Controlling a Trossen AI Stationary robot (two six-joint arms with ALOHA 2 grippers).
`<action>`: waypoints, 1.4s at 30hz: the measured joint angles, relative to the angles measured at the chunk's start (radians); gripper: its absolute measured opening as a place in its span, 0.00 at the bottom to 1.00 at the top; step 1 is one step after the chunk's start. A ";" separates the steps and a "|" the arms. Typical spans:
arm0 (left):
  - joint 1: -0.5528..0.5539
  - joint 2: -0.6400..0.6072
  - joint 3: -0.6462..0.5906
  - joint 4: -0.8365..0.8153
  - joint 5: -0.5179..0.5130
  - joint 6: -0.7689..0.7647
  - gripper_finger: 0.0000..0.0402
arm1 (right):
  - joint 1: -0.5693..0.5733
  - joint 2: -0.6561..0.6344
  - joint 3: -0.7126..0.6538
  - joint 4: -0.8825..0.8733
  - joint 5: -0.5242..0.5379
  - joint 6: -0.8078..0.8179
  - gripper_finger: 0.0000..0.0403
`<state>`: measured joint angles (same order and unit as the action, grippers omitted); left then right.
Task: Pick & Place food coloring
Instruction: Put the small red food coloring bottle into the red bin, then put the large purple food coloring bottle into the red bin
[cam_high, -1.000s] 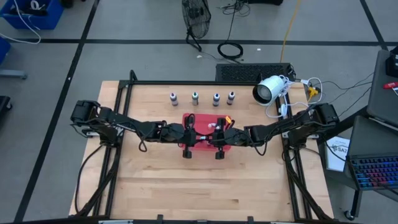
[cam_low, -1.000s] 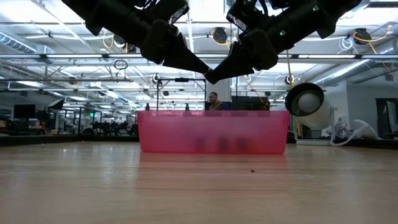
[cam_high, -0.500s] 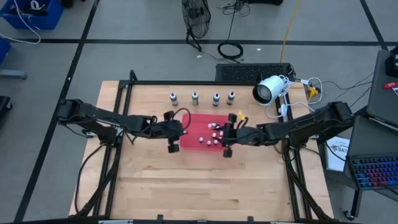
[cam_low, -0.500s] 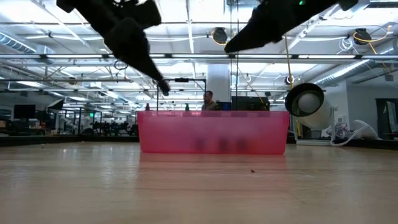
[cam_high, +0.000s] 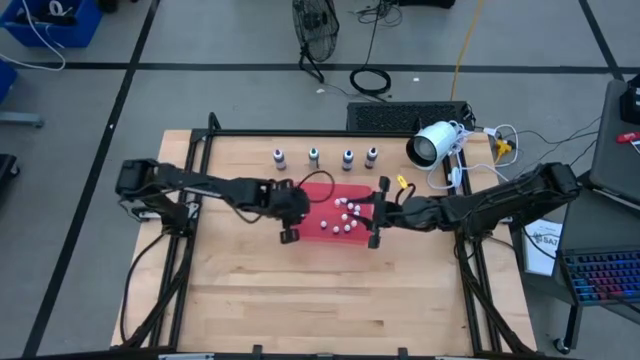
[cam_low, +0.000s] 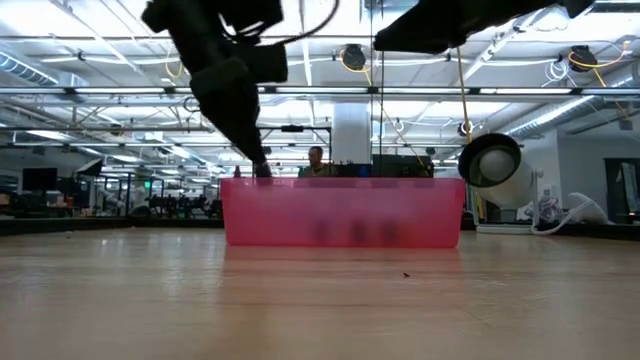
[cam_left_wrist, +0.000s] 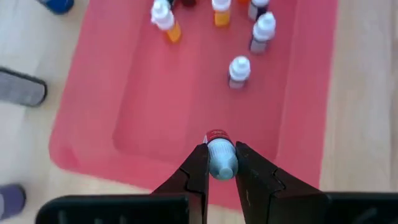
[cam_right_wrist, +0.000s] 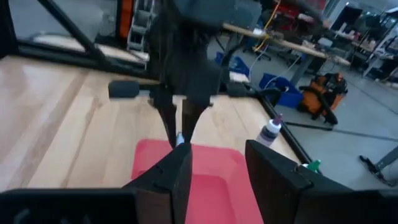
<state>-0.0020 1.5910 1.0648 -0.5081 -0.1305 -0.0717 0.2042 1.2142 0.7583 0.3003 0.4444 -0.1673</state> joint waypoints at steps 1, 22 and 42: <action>0.005 0.022 0.031 -0.014 0.000 0.008 0.14 | 0.000 -0.005 -0.007 0.019 -0.001 -0.001 0.34; 0.033 0.302 0.203 -0.126 0.156 0.035 0.14 | 0.000 -0.027 -0.058 0.047 0.001 -0.020 0.33; 0.031 0.064 0.193 -0.173 0.043 0.057 0.67 | 0.007 -0.045 -0.056 0.014 0.000 -0.013 0.33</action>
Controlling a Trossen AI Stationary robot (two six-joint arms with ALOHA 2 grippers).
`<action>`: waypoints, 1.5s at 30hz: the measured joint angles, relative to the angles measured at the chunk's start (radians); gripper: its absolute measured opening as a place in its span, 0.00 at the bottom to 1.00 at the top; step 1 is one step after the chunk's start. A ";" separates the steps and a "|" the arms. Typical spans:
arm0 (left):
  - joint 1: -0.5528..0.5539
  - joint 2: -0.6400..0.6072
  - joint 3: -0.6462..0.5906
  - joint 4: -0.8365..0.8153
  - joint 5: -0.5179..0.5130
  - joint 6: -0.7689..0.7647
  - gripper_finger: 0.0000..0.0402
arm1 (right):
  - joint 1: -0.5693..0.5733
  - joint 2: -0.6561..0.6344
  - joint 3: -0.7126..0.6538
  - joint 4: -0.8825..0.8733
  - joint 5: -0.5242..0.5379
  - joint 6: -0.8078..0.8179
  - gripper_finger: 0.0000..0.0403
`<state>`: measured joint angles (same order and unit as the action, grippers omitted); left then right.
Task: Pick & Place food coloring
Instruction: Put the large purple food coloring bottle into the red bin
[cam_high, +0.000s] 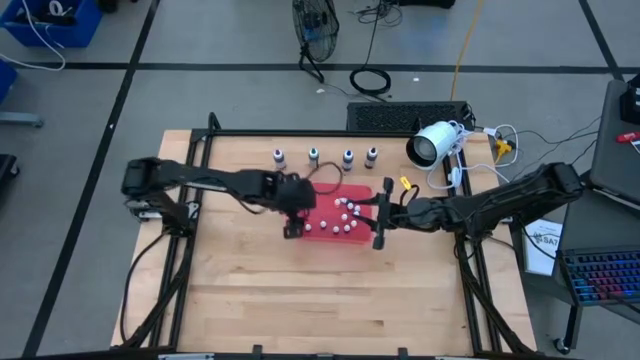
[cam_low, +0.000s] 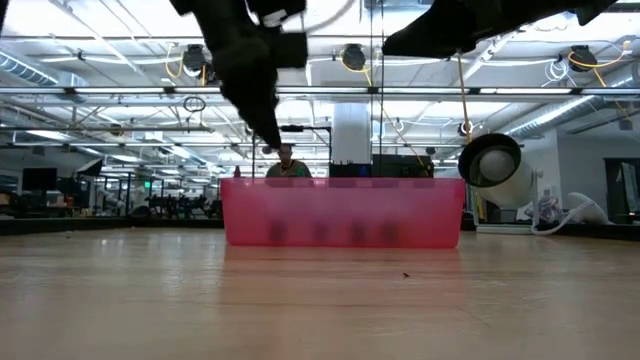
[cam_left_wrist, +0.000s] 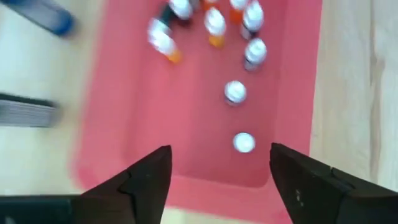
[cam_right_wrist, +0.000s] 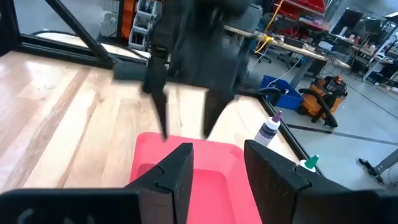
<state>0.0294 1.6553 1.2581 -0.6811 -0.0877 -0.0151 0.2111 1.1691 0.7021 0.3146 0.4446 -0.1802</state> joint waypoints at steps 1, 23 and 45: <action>0.004 -0.034 -0.006 -0.008 -0.019 0.008 0.68 | 0.001 -0.011 0.000 -0.017 0.000 0.004 0.33; 0.594 -0.141 0.044 -0.202 -0.075 -0.047 0.70 | 0.006 -0.231 0.001 -0.207 0.001 0.076 0.33; 0.595 0.085 0.043 -0.116 -0.012 -0.005 0.70 | 0.006 -0.234 -0.042 -0.194 0.000 0.115 0.33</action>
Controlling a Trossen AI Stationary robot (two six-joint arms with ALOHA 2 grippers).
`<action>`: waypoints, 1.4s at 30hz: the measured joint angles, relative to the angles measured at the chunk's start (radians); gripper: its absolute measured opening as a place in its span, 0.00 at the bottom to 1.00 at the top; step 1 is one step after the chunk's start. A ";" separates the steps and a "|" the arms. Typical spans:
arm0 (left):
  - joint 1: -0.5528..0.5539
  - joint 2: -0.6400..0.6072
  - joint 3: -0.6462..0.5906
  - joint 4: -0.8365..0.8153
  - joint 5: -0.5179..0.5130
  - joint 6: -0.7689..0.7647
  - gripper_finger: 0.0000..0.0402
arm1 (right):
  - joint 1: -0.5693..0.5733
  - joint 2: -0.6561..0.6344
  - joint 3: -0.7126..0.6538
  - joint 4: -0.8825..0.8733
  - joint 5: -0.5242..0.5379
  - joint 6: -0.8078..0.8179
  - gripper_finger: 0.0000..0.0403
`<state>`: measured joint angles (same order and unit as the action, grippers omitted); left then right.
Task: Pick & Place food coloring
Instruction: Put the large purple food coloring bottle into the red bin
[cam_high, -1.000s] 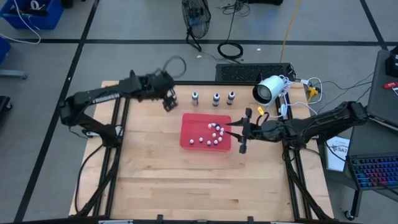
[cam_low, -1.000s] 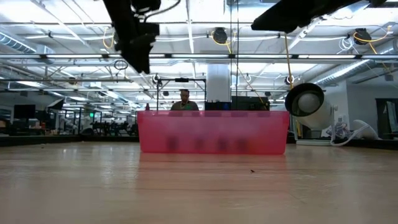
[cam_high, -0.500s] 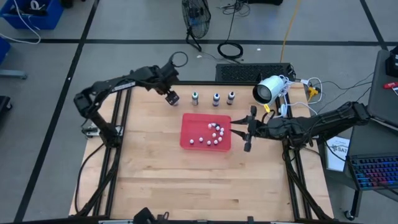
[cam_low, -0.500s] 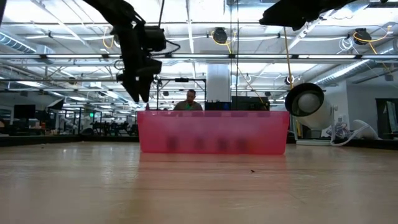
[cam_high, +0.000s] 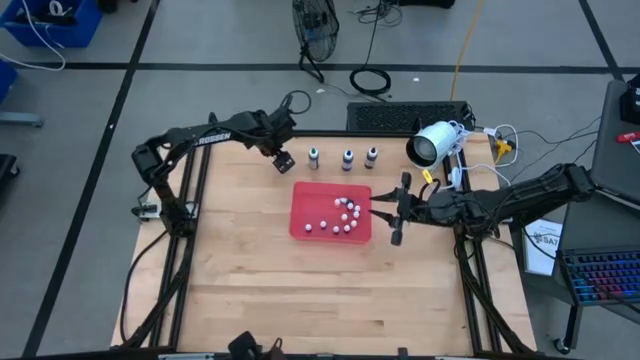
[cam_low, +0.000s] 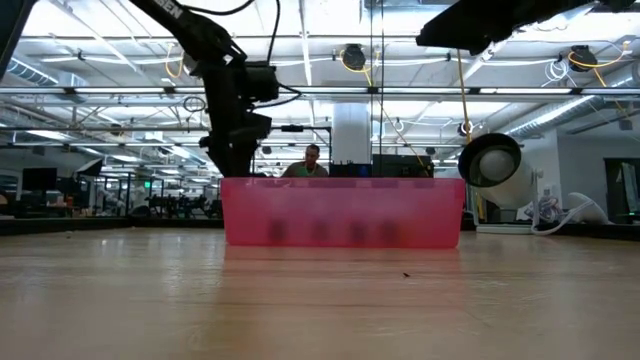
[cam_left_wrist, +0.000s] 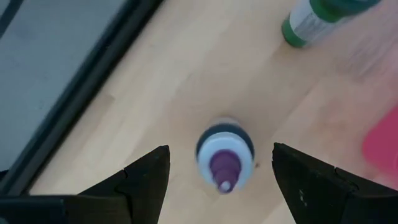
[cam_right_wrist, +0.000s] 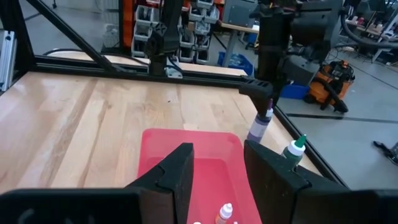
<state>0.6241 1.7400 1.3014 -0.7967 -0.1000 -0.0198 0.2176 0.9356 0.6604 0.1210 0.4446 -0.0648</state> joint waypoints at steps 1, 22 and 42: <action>0.000 0.010 0.000 0.000 0.003 0.000 0.70 | 0.000 0.000 -0.012 0.018 0.000 0.000 0.33; -0.004 0.054 0.000 -0.014 0.003 -0.012 0.56 | 0.000 0.000 -0.043 0.089 0.004 -0.008 0.33; -0.158 -0.147 -0.002 -0.052 -0.043 0.032 0.34 | 0.000 0.000 -0.043 0.090 0.004 0.000 0.33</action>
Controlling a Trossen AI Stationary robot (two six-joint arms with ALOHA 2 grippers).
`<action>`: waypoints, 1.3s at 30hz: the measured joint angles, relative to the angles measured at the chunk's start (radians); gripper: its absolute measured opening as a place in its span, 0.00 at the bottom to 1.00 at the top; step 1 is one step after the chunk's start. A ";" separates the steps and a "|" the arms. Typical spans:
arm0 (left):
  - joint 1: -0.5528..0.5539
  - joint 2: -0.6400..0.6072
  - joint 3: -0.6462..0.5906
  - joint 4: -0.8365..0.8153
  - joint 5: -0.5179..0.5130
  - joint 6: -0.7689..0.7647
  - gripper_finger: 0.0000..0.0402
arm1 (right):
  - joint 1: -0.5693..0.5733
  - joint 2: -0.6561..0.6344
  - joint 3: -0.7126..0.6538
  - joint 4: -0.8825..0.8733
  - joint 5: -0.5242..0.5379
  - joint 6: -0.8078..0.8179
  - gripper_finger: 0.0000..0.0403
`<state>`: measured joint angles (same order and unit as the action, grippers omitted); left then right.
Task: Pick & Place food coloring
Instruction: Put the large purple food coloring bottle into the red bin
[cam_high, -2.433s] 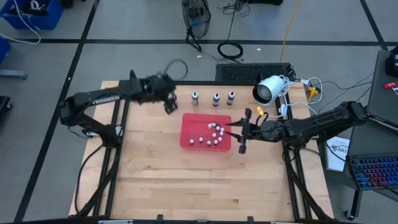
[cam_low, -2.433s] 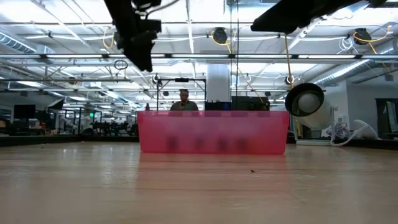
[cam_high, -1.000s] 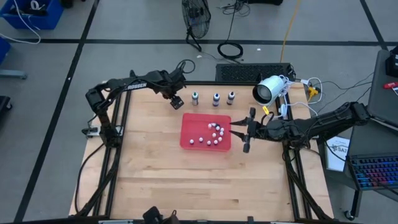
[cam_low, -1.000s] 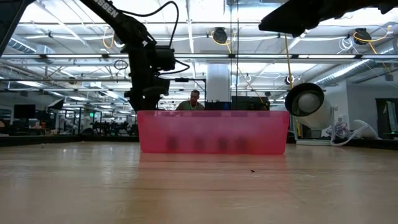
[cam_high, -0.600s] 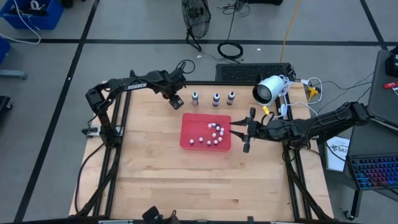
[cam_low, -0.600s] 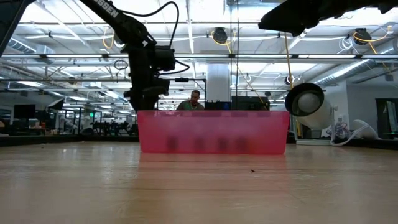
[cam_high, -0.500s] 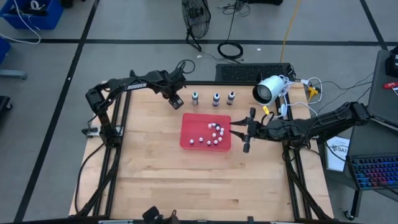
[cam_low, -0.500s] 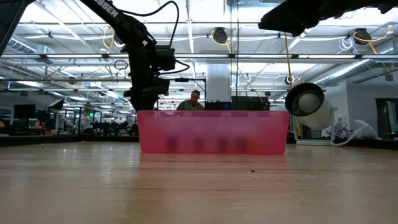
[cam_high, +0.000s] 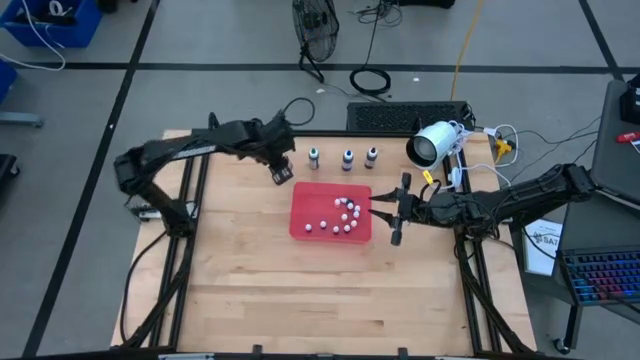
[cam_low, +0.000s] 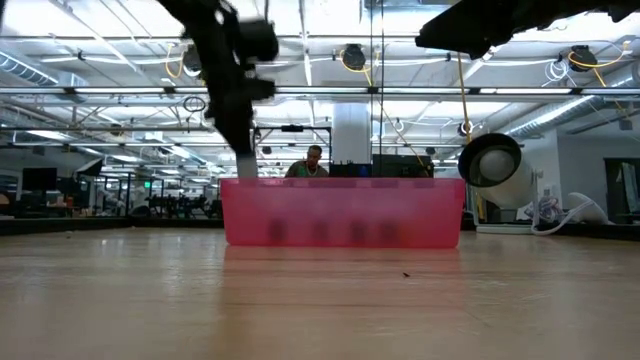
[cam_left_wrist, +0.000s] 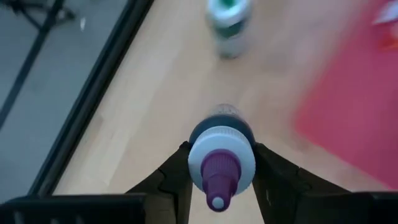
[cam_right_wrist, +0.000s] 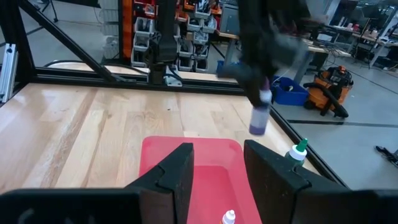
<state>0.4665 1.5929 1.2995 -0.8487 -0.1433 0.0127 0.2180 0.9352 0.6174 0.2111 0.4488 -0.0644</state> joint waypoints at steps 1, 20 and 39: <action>-0.027 -0.036 0.000 -0.013 -0.003 -0.017 0.34 | 0.000 0.000 0.000 0.002 0.000 0.000 0.33; -0.510 -0.049 0.002 0.014 -0.119 -0.160 0.34 | -0.001 0.000 0.000 0.006 0.000 0.001 0.33; -0.449 0.173 0.002 -0.014 0.048 -0.177 0.34 | -0.001 0.000 0.000 0.009 0.000 0.019 0.33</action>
<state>0.0176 1.7660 1.3014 -0.8630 -0.0952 -0.1645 0.2169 0.9352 0.6170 0.2203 0.4488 -0.0453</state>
